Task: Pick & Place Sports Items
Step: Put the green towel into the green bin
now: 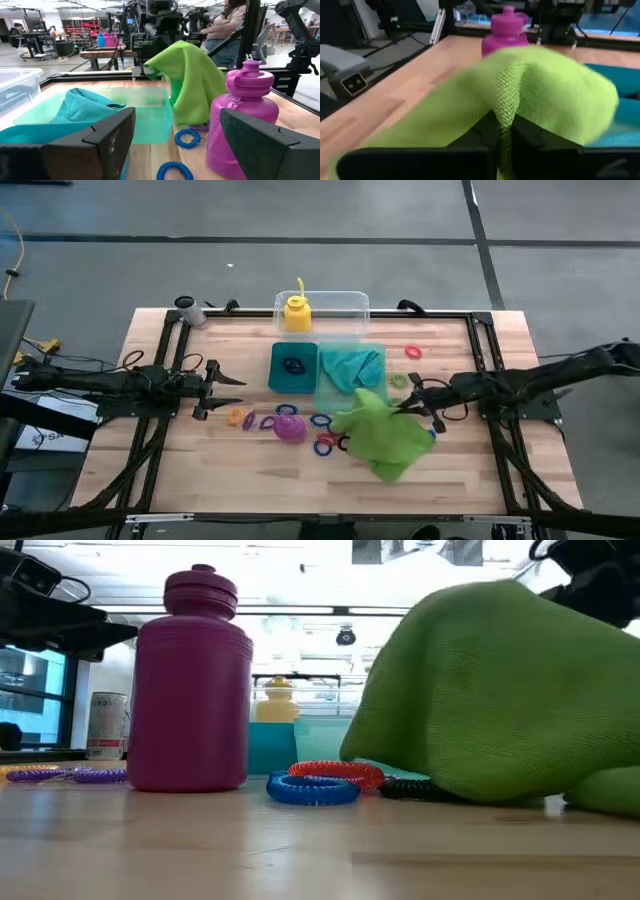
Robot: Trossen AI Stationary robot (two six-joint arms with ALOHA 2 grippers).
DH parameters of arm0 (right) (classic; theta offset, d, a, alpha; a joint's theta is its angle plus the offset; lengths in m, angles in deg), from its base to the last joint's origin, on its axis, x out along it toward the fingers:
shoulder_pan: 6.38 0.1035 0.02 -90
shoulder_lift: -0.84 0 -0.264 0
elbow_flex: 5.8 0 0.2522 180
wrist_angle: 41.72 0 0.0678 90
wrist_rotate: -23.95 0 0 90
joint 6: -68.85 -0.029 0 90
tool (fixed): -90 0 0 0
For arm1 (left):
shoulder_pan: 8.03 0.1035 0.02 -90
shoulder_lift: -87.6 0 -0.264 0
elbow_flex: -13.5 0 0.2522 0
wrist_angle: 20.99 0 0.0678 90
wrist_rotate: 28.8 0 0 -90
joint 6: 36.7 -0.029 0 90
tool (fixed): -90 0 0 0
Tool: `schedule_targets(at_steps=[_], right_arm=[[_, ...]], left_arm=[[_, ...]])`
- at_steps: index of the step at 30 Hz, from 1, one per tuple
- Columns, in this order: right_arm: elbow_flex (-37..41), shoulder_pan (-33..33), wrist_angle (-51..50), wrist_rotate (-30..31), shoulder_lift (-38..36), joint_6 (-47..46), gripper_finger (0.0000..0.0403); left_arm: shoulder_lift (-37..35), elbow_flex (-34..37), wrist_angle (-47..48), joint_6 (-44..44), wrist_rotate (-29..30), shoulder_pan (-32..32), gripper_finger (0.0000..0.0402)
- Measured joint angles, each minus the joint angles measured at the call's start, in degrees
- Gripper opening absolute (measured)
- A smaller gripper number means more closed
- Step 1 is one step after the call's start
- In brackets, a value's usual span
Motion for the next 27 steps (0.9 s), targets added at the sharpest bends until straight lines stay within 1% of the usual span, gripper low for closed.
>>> schedule_targets(at_steps=[11,27], right_arm=[[0.0,0.0,1.8,0.0,-5.2,1.4,0.0001],[0.0,0.0,14.8,-0.1,-5.7,1.2,0.0001]], left_arm=[[0.0,0.0,0.0,0.0,0.0,0.0,0.0236],[0.0,0.0,0.1,0.0,0.0,0.0,0.0236]])
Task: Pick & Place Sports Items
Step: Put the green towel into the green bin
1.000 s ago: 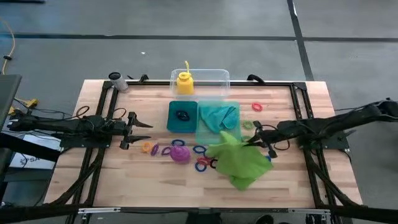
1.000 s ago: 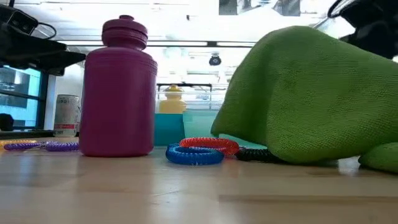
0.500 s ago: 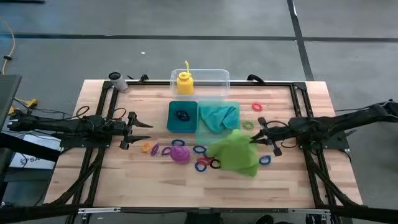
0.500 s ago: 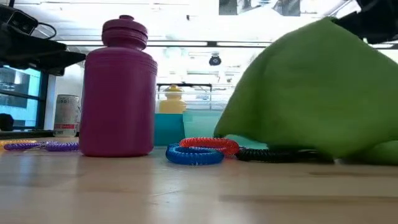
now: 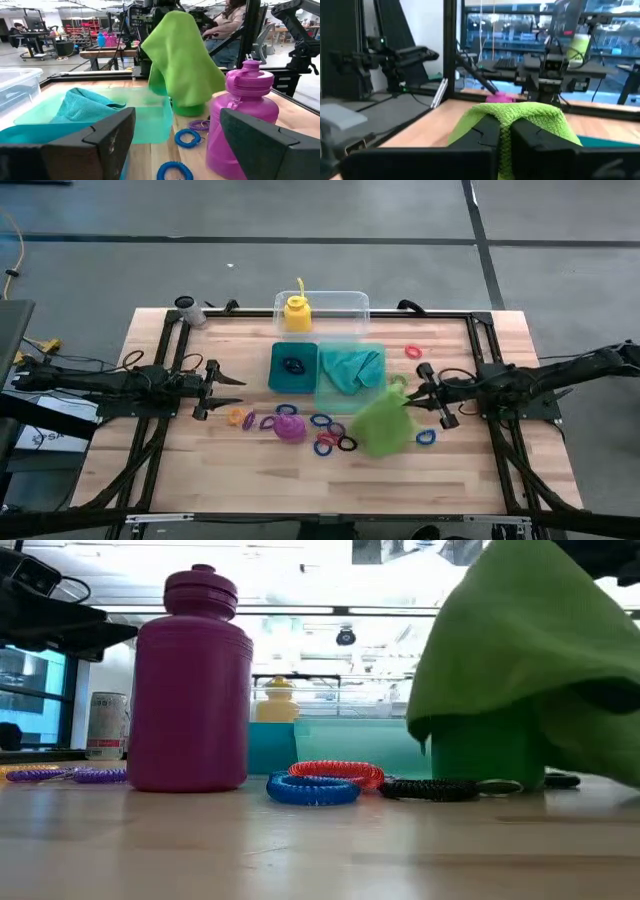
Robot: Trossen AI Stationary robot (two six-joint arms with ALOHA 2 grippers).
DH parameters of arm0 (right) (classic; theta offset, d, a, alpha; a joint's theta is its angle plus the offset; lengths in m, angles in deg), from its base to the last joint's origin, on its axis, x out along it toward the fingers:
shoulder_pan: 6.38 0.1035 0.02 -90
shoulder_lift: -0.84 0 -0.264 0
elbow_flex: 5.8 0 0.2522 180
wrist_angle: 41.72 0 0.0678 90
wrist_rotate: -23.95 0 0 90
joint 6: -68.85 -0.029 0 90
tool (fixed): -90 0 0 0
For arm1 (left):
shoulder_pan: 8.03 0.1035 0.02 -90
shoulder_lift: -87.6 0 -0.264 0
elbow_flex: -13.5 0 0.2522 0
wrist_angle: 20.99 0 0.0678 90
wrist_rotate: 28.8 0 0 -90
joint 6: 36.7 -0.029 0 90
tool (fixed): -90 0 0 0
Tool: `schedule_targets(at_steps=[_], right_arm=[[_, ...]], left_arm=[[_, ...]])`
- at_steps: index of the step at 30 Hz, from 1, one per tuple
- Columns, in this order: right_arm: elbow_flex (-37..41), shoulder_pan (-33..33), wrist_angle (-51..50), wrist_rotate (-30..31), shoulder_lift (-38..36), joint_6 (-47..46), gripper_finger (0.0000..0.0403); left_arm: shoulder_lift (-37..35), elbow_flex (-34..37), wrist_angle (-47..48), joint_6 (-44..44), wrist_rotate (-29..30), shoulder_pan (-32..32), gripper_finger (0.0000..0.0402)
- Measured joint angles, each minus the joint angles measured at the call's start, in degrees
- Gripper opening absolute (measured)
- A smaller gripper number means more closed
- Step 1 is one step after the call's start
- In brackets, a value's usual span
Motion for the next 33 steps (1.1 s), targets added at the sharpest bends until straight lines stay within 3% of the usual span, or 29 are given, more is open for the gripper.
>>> schedule_targets(at_steps=[11,33], right_arm=[[-2.2,-0.1,4.9,0.1,0.0,-0.1,0.0000],[-30.7,-0.2,-10.9,2.3,5.6,4.8,0.0000]], left_arm=[[0.0,0.0,0.0,0.0,0.0,0.0,0.0236],[0.0,0.0,0.0,0.0,0.0,0.0,0.0236]])
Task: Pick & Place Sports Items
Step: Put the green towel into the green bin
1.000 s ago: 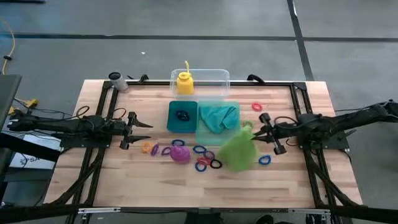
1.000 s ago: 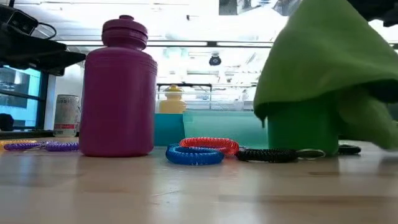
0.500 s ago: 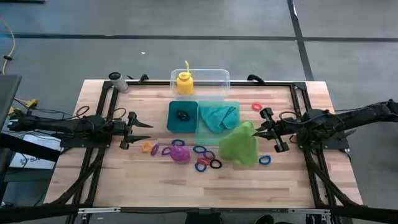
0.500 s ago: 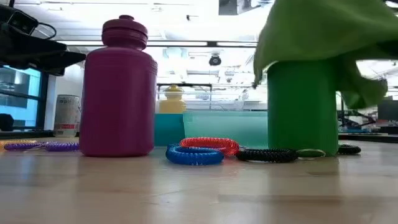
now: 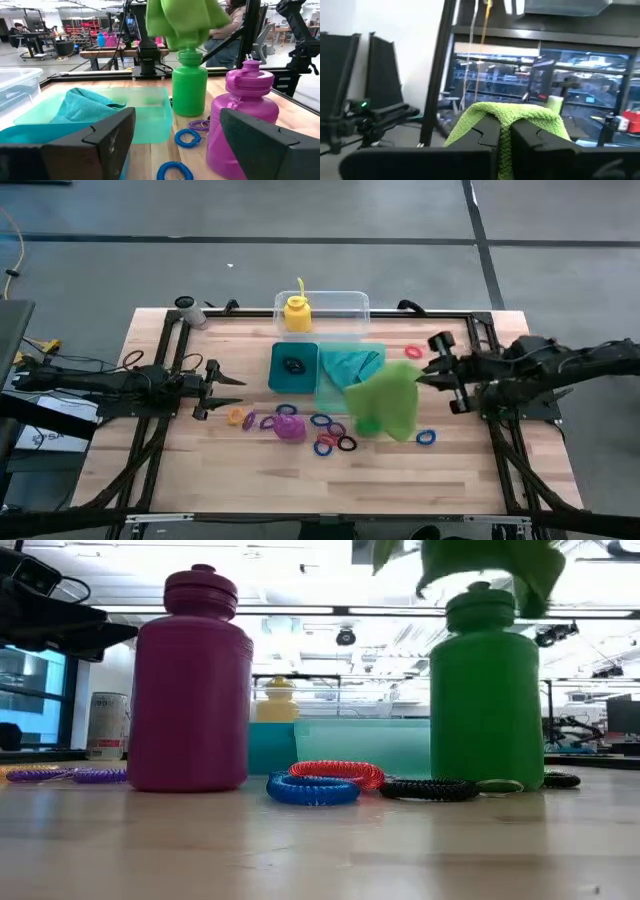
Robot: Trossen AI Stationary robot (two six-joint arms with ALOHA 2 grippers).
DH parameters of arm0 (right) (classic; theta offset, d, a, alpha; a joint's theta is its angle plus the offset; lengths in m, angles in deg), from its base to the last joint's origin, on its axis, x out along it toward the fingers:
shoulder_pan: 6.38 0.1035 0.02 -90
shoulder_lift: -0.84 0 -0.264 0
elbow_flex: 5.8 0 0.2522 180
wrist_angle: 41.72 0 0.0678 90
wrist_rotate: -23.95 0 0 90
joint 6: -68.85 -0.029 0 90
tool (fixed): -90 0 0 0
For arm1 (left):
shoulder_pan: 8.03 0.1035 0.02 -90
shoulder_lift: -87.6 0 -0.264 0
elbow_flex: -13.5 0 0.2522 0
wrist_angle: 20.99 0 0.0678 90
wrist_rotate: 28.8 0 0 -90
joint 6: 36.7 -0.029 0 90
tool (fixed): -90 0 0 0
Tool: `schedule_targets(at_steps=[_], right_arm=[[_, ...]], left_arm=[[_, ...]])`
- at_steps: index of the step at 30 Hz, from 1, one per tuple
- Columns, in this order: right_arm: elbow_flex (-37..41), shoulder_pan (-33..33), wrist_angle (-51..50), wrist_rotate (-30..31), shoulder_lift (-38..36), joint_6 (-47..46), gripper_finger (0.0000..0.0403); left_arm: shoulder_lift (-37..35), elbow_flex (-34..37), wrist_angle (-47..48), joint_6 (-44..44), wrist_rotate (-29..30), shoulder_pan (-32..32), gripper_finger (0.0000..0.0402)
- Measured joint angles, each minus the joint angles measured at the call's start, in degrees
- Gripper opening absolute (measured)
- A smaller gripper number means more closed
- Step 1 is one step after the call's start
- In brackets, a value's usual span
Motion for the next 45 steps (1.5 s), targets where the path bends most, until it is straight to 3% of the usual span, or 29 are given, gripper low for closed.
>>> schedule_targets(at_steps=[9,16,25,31,37,45], right_arm=[[-7.0,-3.4,-0.6,3.0,0.2,2.9,0.0000],[-12.8,-12.3,-0.6,5.6,3.7,2.7,0.0000],[-26.2,-24.5,-6.2,5.2,14.8,1.2,0.0000],[-33.0,-29.7,-10.0,-1.5,22.4,-2.9,0.0000],[-33.5,-31.8,-12.3,-8.0,28.8,-5.1,0.0000],[-33.5,-32.2,-22.9,-12.6,36.7,-5.2,0.0000]], left_arm=[[0.0,0.0,0.0,0.0,0.0,0.0,0.0236],[0.0,0.0,0.0,0.0,0.0,0.0,0.0236],[0.0,0.0,0.0,0.0,0.0,0.0,0.0236],[0.0,0.0,0.0,0.0,0.0,0.0,0.0236],[0.0,0.0,0.0,0.0,0.0,0.0,0.0236],[0.0,0.0,0.0,0.0,0.0,0.0,0.0236]])
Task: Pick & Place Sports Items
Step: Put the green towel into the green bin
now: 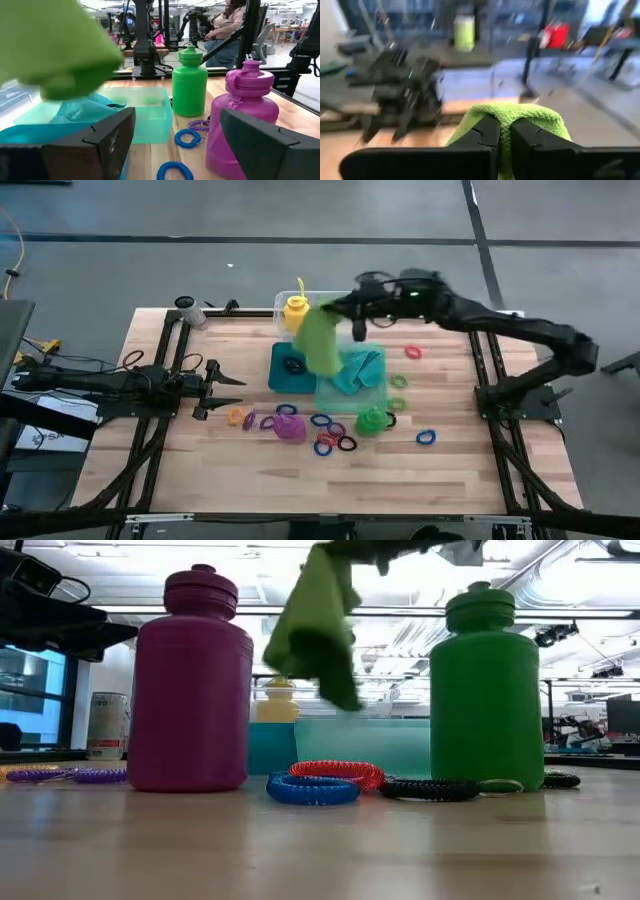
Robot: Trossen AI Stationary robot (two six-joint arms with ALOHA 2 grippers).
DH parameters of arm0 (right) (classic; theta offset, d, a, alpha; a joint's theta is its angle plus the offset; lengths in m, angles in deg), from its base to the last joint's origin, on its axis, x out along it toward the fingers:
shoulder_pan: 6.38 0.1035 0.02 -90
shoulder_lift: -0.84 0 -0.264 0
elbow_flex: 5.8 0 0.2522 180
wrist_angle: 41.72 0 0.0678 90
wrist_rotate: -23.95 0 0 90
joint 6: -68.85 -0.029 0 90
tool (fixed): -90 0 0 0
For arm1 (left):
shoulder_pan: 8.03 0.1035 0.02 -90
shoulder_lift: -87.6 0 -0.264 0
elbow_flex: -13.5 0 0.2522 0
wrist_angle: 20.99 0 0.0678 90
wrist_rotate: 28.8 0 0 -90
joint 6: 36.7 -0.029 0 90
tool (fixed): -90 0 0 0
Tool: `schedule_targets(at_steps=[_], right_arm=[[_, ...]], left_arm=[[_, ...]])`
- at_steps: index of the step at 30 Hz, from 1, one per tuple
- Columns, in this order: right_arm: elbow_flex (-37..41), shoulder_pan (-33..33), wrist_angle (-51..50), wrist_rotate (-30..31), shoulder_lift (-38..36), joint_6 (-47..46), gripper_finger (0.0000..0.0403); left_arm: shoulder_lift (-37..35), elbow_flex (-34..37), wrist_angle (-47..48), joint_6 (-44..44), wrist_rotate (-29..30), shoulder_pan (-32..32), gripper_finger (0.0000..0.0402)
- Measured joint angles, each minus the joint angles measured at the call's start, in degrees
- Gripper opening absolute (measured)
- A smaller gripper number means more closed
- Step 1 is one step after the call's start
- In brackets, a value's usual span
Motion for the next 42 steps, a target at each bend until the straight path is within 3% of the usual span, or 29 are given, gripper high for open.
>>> schedule_targets(at_steps=[6,12,21,27,42], right_arm=[[0.0,0.3,-5.7,0.0,1.5,0.1,0.0000],[0.0,0.3,-9.9,-1.3,-1.8,0.1,0.0000],[0.0,0.0,-27.4,3.2,-8.6,0.5,0.0000],[0.1,0.9,-35.3,3.6,-7.8,-1.1,0.0000],[15.3,1.2,-29.9,7.2,-1.9,-1.5,0.0000]], left_arm=[[0.0,0.0,0.0,0.0,0.0,0.0,0.0236],[0.0,0.0,0.0,0.0,0.0,0.0,0.0236],[0.0,0.0,0.0,0.0,0.0,0.0,0.0236],[0.0,0.0,0.0,0.0,0.0,0.0,0.0236],[0.0,0.0,0.0,0.0,0.0,0.0,0.0236]])
